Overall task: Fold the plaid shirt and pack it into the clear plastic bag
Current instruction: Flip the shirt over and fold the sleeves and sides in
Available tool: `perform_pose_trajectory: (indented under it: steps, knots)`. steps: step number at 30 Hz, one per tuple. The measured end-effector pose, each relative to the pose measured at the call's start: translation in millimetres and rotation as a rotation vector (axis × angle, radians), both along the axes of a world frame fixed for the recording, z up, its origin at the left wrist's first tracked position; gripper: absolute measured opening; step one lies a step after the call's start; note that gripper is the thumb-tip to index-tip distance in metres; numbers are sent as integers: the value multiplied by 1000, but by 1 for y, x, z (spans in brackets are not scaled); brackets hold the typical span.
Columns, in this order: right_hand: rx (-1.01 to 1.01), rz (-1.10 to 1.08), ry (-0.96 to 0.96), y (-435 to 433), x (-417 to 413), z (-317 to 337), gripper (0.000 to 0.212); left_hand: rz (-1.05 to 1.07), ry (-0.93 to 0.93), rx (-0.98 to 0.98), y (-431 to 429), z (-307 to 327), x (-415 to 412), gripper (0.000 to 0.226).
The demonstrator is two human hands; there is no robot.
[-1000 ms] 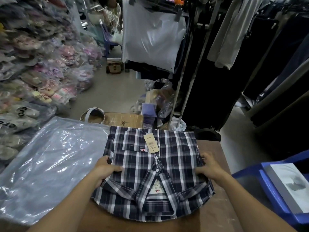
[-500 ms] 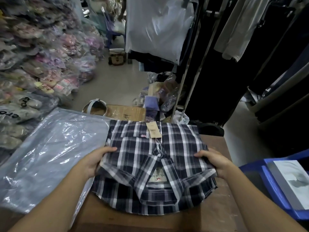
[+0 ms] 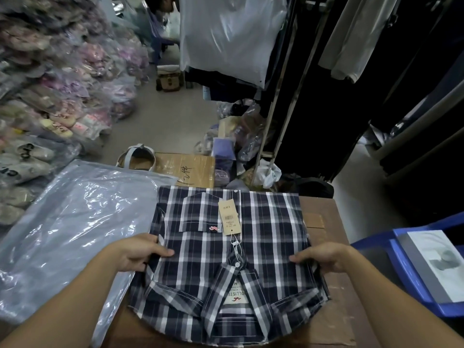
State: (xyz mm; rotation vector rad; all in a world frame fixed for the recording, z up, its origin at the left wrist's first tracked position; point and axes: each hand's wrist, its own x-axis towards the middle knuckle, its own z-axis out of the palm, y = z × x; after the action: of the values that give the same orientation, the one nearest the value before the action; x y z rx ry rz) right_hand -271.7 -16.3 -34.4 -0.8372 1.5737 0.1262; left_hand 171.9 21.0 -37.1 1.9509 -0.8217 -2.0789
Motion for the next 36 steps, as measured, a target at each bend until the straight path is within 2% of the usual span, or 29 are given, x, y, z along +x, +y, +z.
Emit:
perform_pose_trajectory:
  steps: [2, 3, 8, 12, 15, 17, 18, 20, 22, 24, 30, 34, 36]
  knots:
    - [-38, 32, -7, -10, 5, 10, 59, -61, -125, -35, -8, 9, -4, 82]
    - [-82, -9, -7, -17, 7, 14, 59, -58, -187, -61, -14, 12, -6, 80]
    - [-355, -221, 54, -35, 25, 4, 31, 185, -438, -211, -40, 1, -12, 48]
    - [-430, -234, 101, -37, 27, -12, 26, 221, -513, -241, -41, -14, -14, 37]
    - [-514, -117, 304, -48, 32, -6, 39, 179, -726, -323, -43, -8, -27, 42]
    - [-744, 11, 496, -51, 46, -2, 61, 48, -996, -535, -44, -2, -48, 58]
    - [-908, 123, 578, -49, 58, -1, 66, -32, -1057, -689, -44, 0, -61, 66]
    - [-1080, 446, 640, -48, 83, -9, 73, -322, -1053, -895, -48, -5, -86, 79]
    - [-1014, 694, 632, -51, 100, -27, 75, -591, -1053, -899, -57, -22, -97, 91]
    - [-931, 817, 661, -55, 105, -45, 75, -703, -1065, -839, -65, -40, -95, 99]
    - [-965, 831, 684, -58, 100, -61, 77, -675, -1062, -836, -69, -66, -87, 103]
    - [-966, 726, 742, -51, 77, -60, 79, -641, -1033, -847, -67, -65, -84, 98]
    - [-955, 706, 686, -50, 64, -60, 77, -623, -1019, -833, -68, -63, -84, 95]
